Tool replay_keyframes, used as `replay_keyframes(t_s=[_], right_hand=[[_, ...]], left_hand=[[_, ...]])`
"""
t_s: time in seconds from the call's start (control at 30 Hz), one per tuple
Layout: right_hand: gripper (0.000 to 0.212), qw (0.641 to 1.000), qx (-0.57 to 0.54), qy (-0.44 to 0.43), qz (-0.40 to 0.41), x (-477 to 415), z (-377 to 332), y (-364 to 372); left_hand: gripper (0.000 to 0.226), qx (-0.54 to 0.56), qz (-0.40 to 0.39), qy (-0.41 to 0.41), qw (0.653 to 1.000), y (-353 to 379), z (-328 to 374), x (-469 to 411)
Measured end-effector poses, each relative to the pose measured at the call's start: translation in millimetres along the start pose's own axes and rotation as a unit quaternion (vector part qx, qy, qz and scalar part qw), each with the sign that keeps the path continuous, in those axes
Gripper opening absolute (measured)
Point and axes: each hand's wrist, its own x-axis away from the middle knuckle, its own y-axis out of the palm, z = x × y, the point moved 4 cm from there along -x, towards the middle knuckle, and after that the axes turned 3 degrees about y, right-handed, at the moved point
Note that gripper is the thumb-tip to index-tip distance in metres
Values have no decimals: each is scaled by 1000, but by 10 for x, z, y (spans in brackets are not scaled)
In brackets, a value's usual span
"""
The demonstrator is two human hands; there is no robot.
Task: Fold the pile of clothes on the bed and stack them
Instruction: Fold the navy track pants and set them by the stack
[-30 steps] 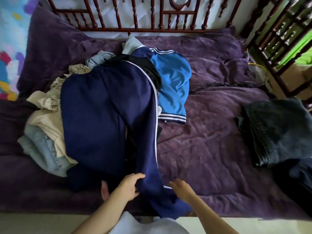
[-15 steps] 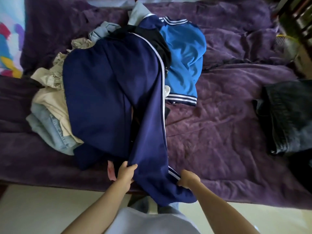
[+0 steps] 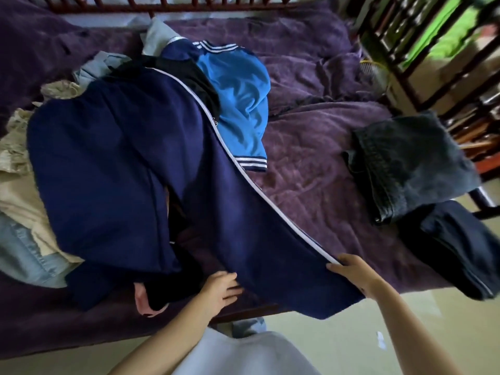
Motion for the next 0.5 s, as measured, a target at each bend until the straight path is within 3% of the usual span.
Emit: replay_keyframes(t_s=[0.13, 0.2, 0.27, 0.5], right_hand=[[21, 972, 87, 95, 196, -97, 369, -309], [27, 949, 142, 149, 238, -74, 471, -266], [38, 943, 191, 147, 229, -51, 427, -93], [45, 944, 321, -16, 78, -127, -270, 1038]], left_hand=[[9, -70, -35, -1, 997, 106, -28, -9], [8, -59, -16, -1, 998, 4, -34, -13], [12, -40, 15, -4, 999, -181, -69, -30], [38, 25, 151, 7, 988, -1028, -194, -5]])
